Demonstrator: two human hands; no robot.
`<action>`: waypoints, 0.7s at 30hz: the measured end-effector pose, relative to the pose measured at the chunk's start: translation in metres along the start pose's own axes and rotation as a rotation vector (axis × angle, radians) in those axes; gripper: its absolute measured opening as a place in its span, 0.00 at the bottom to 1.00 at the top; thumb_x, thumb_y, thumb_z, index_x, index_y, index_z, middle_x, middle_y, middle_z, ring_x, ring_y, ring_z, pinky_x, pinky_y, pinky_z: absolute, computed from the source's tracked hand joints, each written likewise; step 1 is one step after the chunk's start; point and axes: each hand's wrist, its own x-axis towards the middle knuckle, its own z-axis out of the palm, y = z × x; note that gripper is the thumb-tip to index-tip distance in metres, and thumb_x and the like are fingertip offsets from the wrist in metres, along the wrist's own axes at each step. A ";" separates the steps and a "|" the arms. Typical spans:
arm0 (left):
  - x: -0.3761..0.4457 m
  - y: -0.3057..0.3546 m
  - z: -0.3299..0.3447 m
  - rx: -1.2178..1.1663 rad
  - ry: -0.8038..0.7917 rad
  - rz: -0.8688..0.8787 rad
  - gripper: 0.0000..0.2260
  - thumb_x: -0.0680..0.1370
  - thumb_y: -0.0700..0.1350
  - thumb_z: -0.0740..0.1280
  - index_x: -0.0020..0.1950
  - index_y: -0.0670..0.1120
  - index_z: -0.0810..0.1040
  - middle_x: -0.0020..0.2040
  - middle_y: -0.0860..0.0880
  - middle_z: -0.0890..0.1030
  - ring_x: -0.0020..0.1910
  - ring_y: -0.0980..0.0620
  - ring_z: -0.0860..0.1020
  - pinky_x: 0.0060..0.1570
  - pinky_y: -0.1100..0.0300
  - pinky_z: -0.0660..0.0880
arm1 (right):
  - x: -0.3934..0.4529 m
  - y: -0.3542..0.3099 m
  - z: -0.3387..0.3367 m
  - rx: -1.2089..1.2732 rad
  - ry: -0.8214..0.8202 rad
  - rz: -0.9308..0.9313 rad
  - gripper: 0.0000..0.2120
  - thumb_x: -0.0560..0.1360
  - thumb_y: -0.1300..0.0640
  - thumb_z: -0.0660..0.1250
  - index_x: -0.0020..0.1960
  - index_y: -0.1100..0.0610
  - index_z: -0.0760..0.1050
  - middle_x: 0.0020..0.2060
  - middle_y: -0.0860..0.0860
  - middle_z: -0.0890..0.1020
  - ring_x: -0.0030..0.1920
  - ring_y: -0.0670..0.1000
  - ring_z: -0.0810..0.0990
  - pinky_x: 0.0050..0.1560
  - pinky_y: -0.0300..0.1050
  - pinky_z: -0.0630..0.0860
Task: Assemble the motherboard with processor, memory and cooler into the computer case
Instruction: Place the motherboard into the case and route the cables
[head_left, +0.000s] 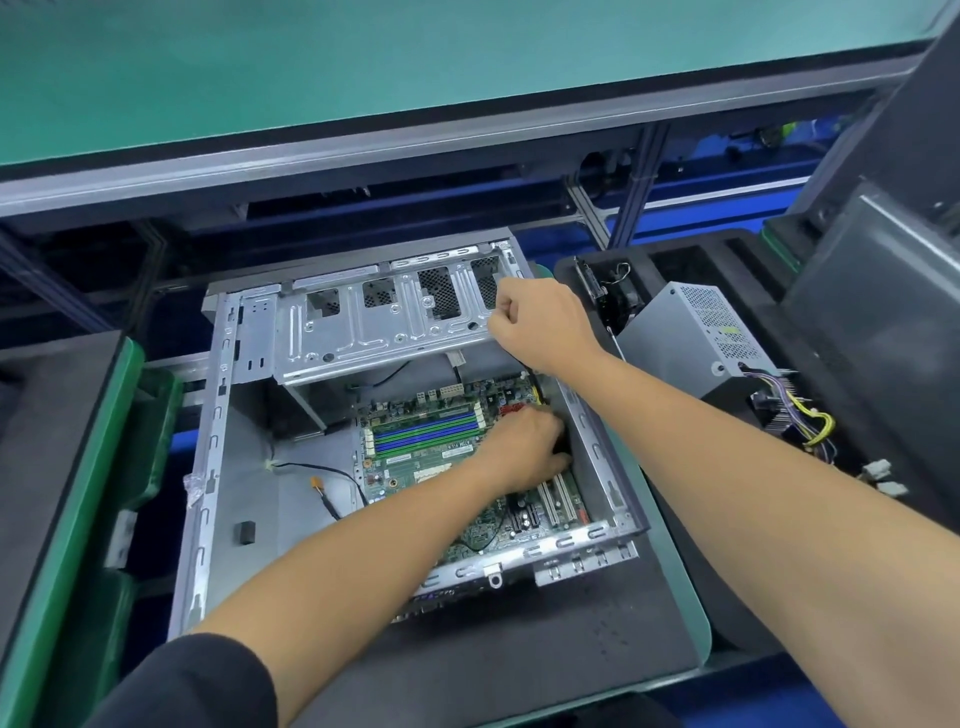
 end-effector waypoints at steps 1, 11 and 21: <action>0.000 0.000 -0.002 -0.045 0.016 -0.015 0.10 0.74 0.47 0.68 0.45 0.40 0.77 0.44 0.43 0.78 0.39 0.45 0.76 0.37 0.55 0.74 | 0.000 0.000 0.000 -0.001 0.000 -0.001 0.06 0.71 0.59 0.63 0.37 0.60 0.72 0.27 0.51 0.75 0.31 0.50 0.70 0.31 0.38 0.65; -0.005 -0.057 -0.042 -0.464 0.170 -0.313 0.09 0.73 0.50 0.71 0.45 0.44 0.82 0.35 0.48 0.80 0.32 0.52 0.76 0.31 0.61 0.71 | 0.001 -0.001 -0.001 -0.014 -0.007 -0.010 0.06 0.71 0.59 0.63 0.36 0.60 0.71 0.26 0.49 0.72 0.30 0.52 0.70 0.31 0.41 0.66; 0.029 -0.054 -0.039 -0.222 0.193 -0.394 0.12 0.80 0.50 0.61 0.58 0.44 0.75 0.50 0.44 0.79 0.42 0.44 0.77 0.36 0.55 0.72 | 0.000 -0.005 -0.003 -0.035 -0.007 -0.002 0.06 0.71 0.59 0.63 0.39 0.61 0.74 0.30 0.55 0.78 0.36 0.57 0.76 0.36 0.49 0.74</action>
